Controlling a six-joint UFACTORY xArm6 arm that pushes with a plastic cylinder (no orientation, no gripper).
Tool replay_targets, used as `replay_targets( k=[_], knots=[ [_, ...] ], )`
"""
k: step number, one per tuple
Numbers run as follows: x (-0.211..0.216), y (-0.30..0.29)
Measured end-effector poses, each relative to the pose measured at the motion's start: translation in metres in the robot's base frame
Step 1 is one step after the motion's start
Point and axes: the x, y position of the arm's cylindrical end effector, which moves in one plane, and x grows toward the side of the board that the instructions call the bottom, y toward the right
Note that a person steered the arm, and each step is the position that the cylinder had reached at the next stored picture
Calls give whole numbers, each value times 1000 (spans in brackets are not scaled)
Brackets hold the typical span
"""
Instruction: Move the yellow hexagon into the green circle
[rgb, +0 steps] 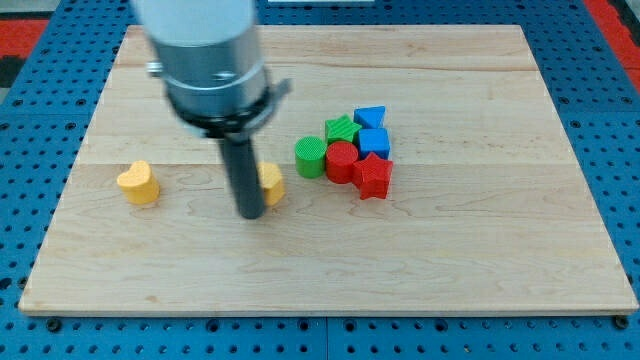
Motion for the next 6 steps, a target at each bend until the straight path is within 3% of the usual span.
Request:
replay_targets(
  k=[1, 3, 4, 6],
  knots=[
    [-7, 41],
    [-7, -84],
    [-36, -79],
    [-31, 6]
  ],
)
